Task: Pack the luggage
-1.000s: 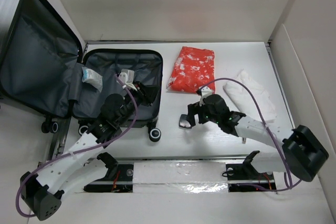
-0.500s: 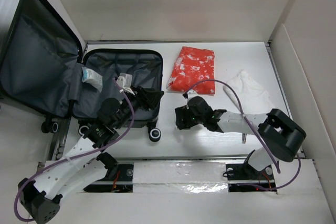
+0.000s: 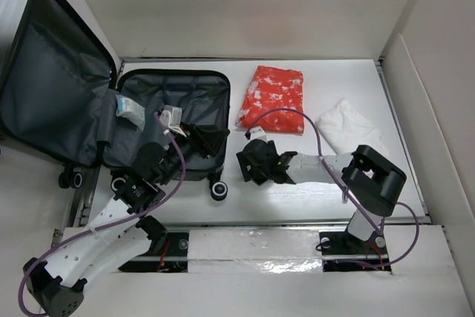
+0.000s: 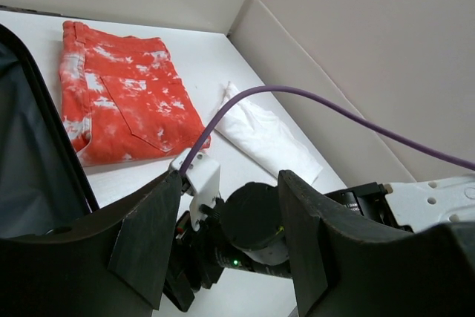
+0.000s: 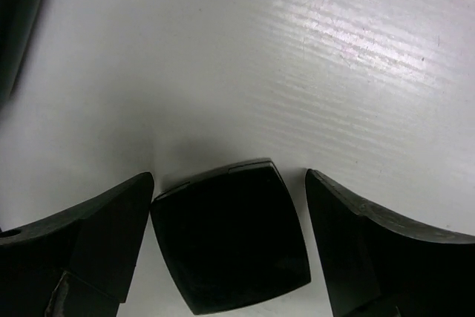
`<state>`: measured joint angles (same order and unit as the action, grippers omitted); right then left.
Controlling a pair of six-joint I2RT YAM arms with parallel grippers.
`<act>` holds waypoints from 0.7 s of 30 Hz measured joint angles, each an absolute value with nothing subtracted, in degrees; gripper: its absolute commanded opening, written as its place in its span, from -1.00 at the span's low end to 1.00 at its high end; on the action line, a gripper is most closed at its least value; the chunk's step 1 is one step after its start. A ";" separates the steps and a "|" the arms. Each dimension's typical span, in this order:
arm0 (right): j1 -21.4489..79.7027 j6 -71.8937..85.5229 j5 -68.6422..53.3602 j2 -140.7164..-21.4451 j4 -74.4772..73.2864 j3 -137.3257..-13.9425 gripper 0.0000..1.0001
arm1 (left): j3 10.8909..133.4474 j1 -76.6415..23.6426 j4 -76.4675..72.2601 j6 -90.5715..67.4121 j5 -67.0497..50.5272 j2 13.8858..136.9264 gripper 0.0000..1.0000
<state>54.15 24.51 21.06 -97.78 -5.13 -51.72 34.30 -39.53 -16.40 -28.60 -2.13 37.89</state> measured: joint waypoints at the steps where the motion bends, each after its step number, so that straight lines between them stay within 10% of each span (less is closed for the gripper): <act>1: 54.61 24.51 21.91 -97.91 -5.78 -51.94 0.81 | 34.30 -39.53 -16.51 -28.62 -2.11 37.78 0.02; 14: 55.55 24.14 24.99 -93.67 -10.04 -50.70 0.81 | 34.26 -39.53 -16.49 -28.62 -1.30 36.97 0.03; 21: 55.55 23.03 24.40 -95.61 -10.07 -50.87 0.30 | 34.24 -39.53 -16.40 -28.97 -0.27 36.12 0.01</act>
<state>55.55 23.03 24.40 -95.61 -10.07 -50.87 34.24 -39.53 -16.40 -28.97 -0.27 36.12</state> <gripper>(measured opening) 0.753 0.507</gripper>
